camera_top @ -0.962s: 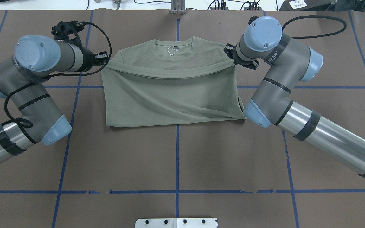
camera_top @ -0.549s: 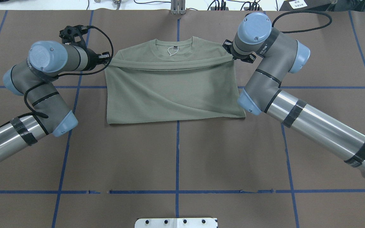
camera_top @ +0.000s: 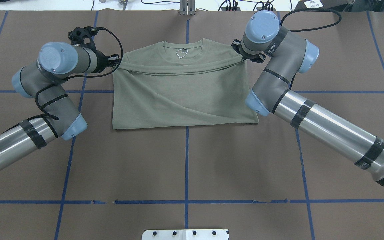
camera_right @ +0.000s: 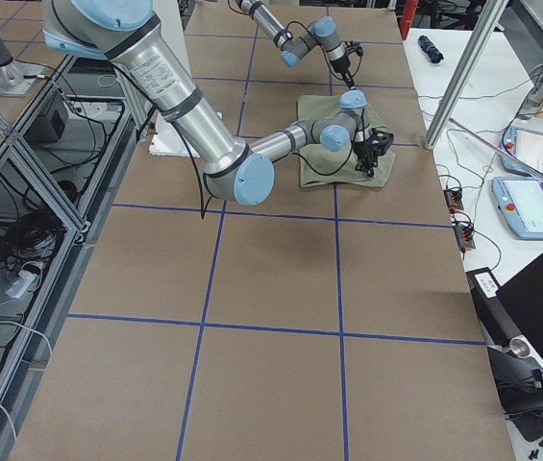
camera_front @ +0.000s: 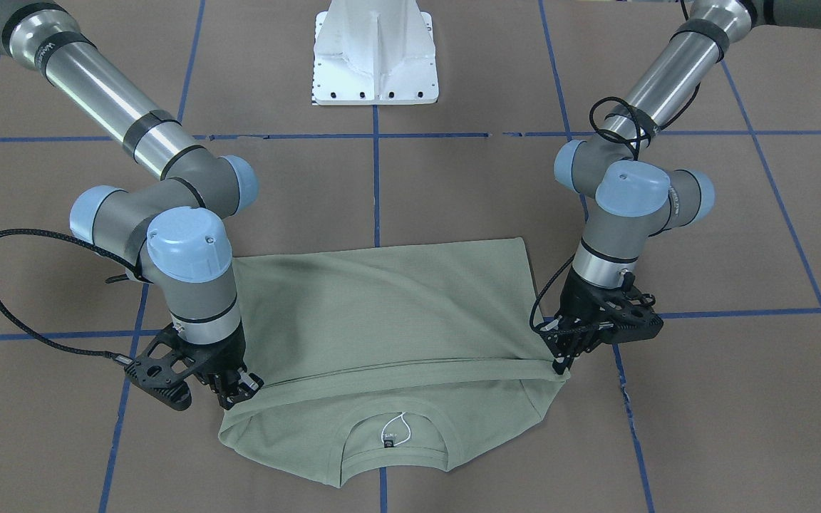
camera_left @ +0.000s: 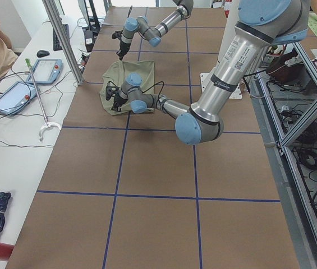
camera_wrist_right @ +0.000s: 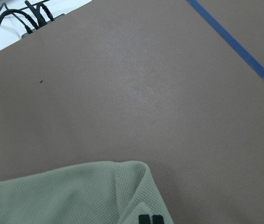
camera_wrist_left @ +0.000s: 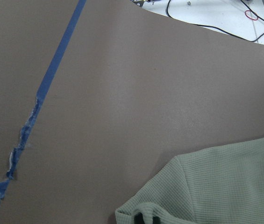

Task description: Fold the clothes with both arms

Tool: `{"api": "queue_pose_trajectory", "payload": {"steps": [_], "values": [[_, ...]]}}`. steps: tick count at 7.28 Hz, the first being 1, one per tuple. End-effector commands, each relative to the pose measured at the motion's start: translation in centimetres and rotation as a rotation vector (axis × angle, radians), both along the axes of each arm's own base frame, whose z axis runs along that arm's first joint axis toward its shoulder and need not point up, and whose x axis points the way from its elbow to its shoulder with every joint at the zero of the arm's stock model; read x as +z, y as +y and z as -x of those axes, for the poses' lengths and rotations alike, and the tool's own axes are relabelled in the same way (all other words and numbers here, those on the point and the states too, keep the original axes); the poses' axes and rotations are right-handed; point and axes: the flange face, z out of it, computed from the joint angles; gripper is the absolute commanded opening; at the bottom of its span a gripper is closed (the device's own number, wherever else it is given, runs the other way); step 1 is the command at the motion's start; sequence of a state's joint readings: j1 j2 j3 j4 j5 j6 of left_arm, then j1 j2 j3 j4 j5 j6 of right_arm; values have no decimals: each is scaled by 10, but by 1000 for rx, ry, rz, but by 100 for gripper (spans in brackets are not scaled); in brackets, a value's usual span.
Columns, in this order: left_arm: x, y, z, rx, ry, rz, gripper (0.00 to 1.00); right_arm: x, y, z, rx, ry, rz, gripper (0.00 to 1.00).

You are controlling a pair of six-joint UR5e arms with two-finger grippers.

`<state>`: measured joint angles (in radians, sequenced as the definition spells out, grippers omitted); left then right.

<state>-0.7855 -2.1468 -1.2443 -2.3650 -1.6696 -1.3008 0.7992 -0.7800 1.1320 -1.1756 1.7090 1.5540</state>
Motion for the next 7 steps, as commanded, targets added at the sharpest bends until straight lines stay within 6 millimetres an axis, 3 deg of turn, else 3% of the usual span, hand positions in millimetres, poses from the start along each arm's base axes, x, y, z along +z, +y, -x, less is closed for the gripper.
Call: {"api": "queue_pose_trajectory", "payload": {"steps": [1,7], "values": [[1,-1,-1,1,-1,2,0,1,-3,-1,3,0,0,0],[3,-1,0,-1,-4,6,2,-6,-15,-10,22,-5,-7,0]]}}
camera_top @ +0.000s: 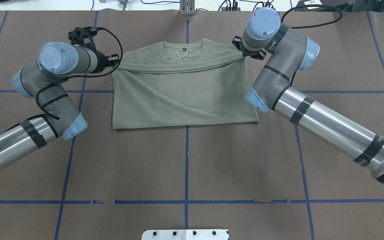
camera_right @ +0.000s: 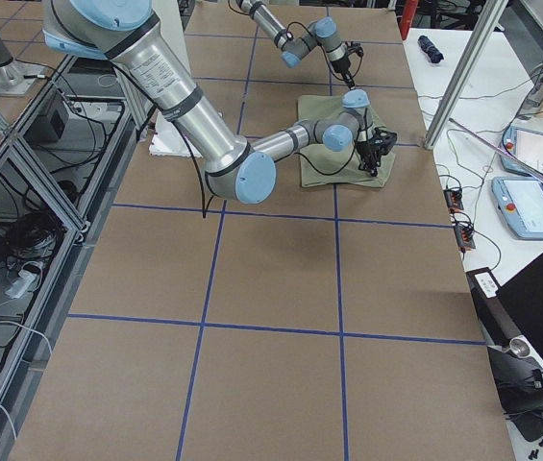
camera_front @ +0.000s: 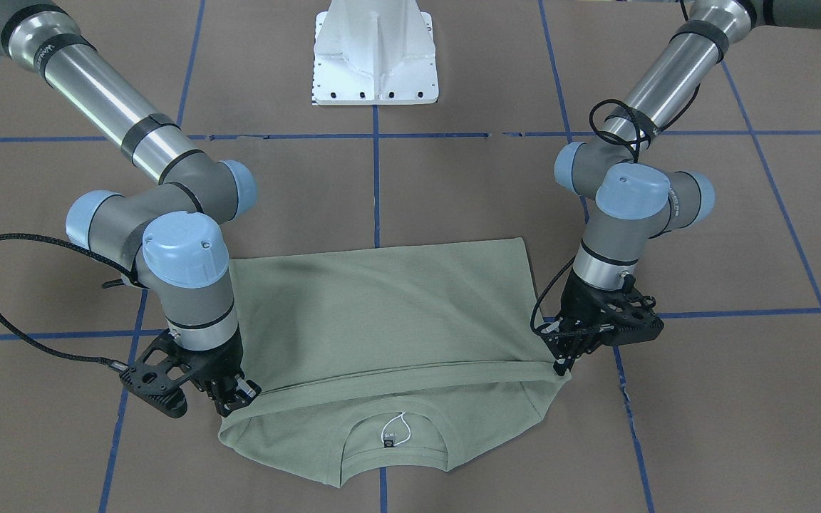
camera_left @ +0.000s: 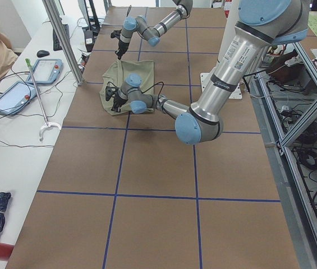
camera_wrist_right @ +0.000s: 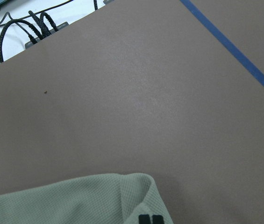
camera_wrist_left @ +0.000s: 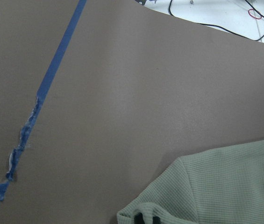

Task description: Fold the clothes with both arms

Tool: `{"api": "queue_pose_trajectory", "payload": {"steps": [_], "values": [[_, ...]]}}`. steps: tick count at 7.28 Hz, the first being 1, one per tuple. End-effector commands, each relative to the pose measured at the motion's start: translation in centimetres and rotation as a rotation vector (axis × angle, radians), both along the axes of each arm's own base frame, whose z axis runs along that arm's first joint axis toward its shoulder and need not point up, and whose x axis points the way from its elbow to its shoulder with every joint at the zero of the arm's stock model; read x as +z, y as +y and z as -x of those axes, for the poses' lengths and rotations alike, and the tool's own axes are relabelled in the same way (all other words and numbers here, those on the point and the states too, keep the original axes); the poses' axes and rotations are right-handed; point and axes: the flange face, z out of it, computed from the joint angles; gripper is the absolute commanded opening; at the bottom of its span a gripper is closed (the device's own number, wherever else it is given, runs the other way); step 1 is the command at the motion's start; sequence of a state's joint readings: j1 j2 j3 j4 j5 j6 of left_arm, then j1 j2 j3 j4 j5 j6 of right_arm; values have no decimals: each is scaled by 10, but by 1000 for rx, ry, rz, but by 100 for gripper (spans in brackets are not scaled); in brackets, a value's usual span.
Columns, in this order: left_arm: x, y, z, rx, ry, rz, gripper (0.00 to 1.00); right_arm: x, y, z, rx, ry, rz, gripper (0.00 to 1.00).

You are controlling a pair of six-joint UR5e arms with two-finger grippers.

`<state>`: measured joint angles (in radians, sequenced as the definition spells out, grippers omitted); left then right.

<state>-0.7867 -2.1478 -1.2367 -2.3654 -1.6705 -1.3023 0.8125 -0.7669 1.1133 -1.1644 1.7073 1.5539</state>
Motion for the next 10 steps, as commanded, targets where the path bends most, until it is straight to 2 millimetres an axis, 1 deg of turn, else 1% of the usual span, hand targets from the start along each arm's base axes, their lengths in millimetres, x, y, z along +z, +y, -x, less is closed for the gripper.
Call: {"api": "queue_pose_trajectory", "payload": {"steps": [1,2,4,5,6,7,8,9,10], "values": [[2,1,1,0,8,-8,2,-8,-8,-7,13,-5,-6,0],[5,0,0,0,5,-5,2,-14,-13,-9,18,-8,-7,0],[6,0,1,0,4,-4,3,-4,-15,-7,18,5,7,0],[7,1,1,0,3,-3,11,1,-15,-5,18,13,12,0],[7,1,1,0,3,-3,13,6,-16,-3,17,21,17,0],[8,0,2,-1,1,-3,17,0,-17,-2,19,15,11,13],[4,0,5,-4,21,-19,38,-5,-20,0,20,15,9,42],[1,1,9,-7,50,-48,48,-5,-20,0,20,12,7,52],[5,2,10,-6,50,-47,50,-9,-20,0,19,9,4,56]]}}
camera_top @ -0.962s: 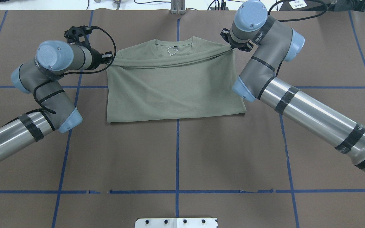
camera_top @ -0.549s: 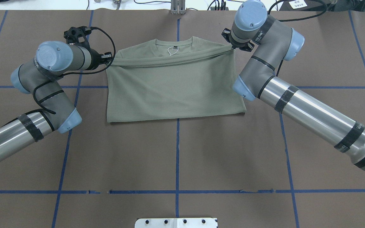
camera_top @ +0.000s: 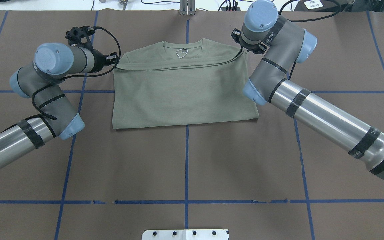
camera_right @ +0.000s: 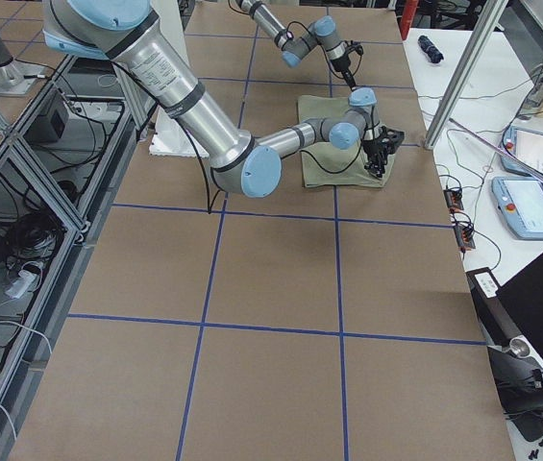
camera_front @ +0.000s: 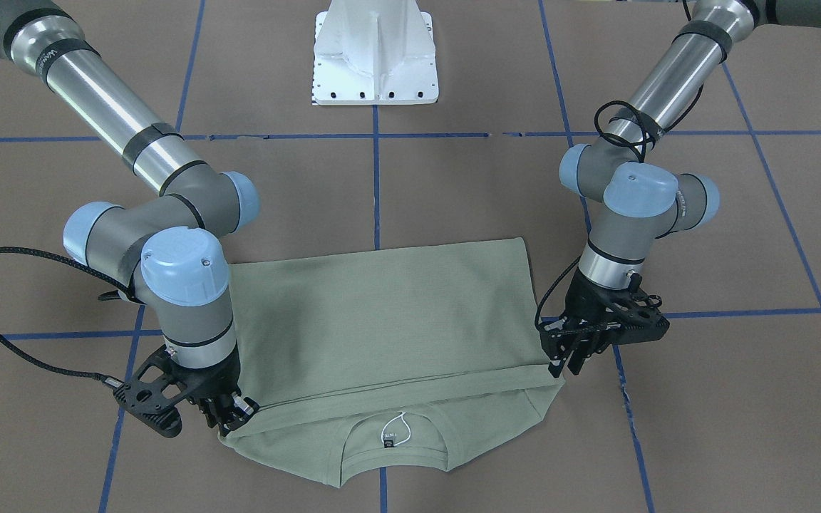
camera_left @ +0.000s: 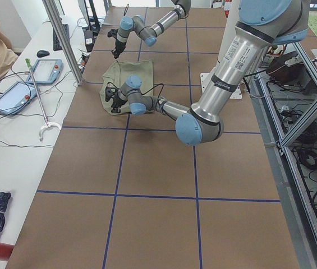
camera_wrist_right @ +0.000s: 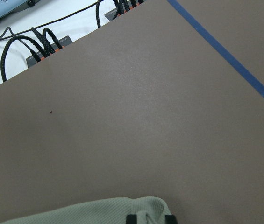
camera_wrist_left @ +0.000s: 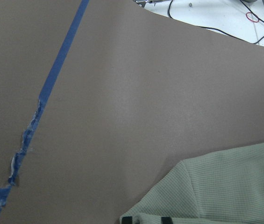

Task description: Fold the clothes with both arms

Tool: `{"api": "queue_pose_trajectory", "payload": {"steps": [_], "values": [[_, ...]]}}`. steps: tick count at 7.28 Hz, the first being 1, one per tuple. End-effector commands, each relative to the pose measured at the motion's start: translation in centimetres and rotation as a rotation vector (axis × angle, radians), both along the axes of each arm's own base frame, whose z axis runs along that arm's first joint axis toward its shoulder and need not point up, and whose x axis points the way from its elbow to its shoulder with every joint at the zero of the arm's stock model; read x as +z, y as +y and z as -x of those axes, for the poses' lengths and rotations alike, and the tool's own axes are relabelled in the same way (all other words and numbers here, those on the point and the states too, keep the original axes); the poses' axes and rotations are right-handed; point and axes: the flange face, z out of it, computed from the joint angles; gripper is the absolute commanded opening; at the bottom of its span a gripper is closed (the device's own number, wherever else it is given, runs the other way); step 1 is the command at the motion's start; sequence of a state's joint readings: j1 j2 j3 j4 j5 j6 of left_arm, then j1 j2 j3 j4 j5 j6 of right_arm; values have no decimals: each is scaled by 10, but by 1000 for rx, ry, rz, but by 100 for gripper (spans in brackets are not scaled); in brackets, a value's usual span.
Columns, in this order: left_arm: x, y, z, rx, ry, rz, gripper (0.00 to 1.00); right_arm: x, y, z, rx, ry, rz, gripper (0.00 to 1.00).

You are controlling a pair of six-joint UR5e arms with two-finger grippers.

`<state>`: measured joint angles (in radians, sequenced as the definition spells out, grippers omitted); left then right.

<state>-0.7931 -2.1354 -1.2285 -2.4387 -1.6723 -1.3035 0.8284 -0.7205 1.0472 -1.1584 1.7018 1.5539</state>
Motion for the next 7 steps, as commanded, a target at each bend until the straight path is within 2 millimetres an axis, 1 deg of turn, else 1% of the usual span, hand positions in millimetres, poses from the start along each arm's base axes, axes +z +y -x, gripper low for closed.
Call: {"api": "queue_pose_trajectory", "payload": {"steps": [1,2,3,4,5,6,7], "values": [[-1,2,4,1,24,-22,52,-13,1,-2,2,-24,-11,60],[-9,4,5,4,36,-29,53,-29,11,-11,-8,-69,-22,61],[-15,3,11,-1,44,-41,54,-15,37,-24,-45,-118,0,63],[-17,4,12,-1,48,-43,54,-2,79,-37,-51,-176,30,64],[-21,5,13,-2,56,-49,54,9,122,-41,-39,-219,64,67],[-27,5,15,-3,63,-57,54,25,173,-50,-49,-245,89,68],[-23,9,17,-1,60,-56,54,32,200,-51,-55,-260,107,72]]}}
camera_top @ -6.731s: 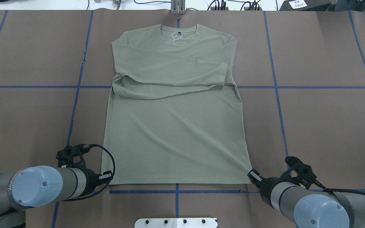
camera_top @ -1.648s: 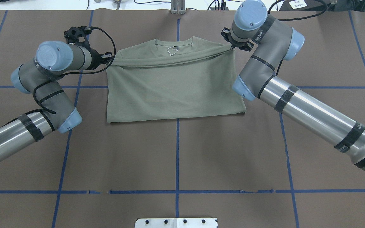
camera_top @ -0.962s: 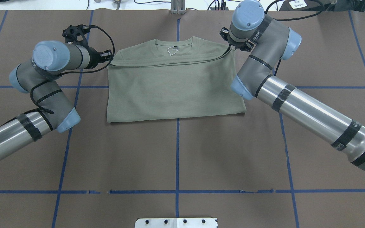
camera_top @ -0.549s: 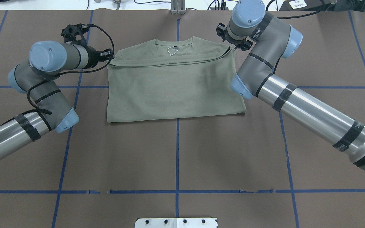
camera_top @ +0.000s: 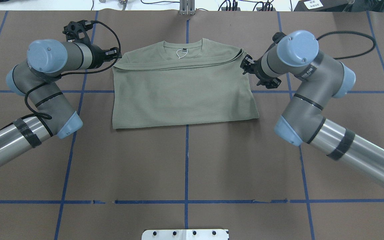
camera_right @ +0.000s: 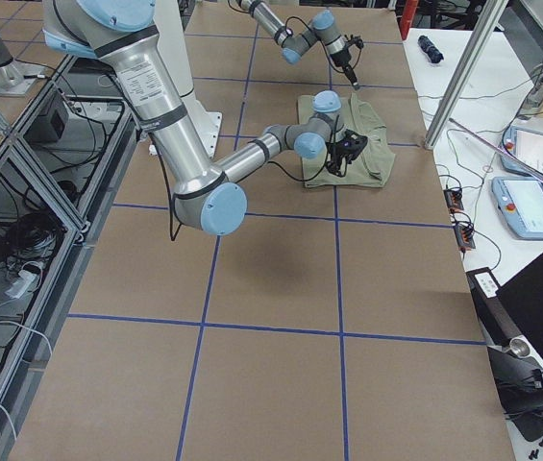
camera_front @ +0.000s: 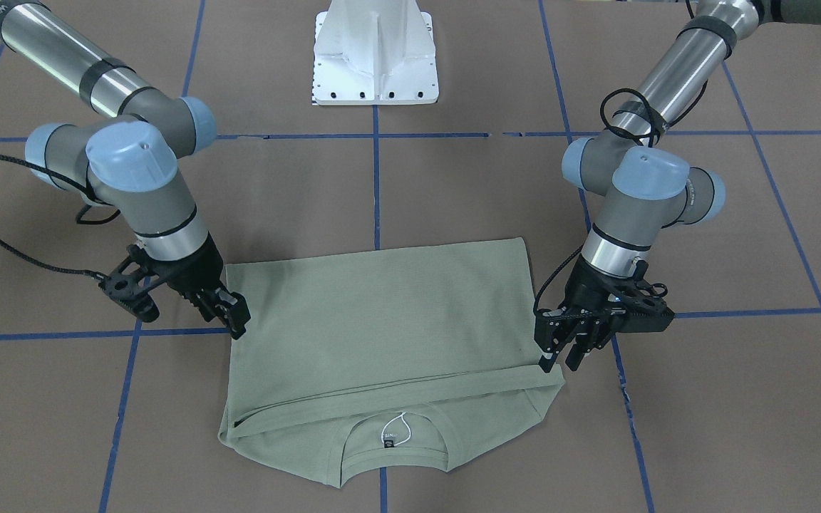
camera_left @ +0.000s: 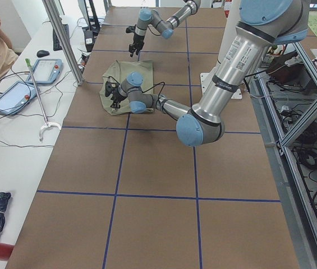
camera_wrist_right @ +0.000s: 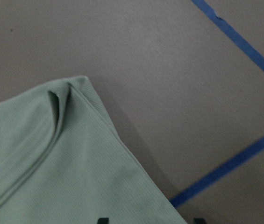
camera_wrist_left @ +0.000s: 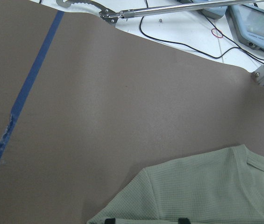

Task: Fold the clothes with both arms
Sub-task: 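Release the hem and move the right gripper down along the folded side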

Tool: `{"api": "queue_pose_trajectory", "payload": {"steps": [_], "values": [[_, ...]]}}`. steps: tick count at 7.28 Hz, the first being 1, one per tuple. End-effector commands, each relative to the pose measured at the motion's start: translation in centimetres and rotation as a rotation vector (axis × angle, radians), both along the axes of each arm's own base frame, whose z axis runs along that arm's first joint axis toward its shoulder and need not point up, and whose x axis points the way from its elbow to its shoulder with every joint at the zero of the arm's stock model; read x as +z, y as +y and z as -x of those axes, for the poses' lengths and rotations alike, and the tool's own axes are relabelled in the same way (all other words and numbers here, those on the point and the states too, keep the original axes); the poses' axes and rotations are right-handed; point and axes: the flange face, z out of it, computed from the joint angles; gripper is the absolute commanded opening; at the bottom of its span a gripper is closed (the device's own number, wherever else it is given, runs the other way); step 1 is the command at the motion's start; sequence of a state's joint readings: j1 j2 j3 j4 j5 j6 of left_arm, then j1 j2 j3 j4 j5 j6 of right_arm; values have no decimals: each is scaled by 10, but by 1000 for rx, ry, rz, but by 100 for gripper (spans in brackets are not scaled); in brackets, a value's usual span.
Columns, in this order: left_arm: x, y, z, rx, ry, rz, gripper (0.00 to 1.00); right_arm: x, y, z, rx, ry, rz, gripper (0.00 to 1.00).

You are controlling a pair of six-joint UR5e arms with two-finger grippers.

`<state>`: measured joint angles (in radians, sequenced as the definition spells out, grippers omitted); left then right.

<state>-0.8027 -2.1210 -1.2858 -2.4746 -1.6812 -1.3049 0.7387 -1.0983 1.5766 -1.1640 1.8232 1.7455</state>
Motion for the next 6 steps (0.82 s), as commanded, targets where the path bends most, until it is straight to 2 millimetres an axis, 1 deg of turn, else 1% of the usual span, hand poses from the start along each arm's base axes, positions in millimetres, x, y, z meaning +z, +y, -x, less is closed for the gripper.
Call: {"api": "queue_pose_trajectory", "payload": {"steps": [1,2,3,4,5,6], "values": [[-1,4,4,-1,4,-6,54,19,59,8,-1,-18,47,72],[-1,4,4,-1,4,-7,54,22,68,20,-9,-7,41,72],[0,4,4,-1,4,-4,55,28,69,24,-10,4,44,72],[1,5,5,-2,5,-3,55,29,70,25,-11,7,46,71],[0,6,5,-1,5,-5,55,28,70,25,-10,5,46,66],[1,6,5,-1,4,-4,55,34,70,25,-12,14,52,65]]}}
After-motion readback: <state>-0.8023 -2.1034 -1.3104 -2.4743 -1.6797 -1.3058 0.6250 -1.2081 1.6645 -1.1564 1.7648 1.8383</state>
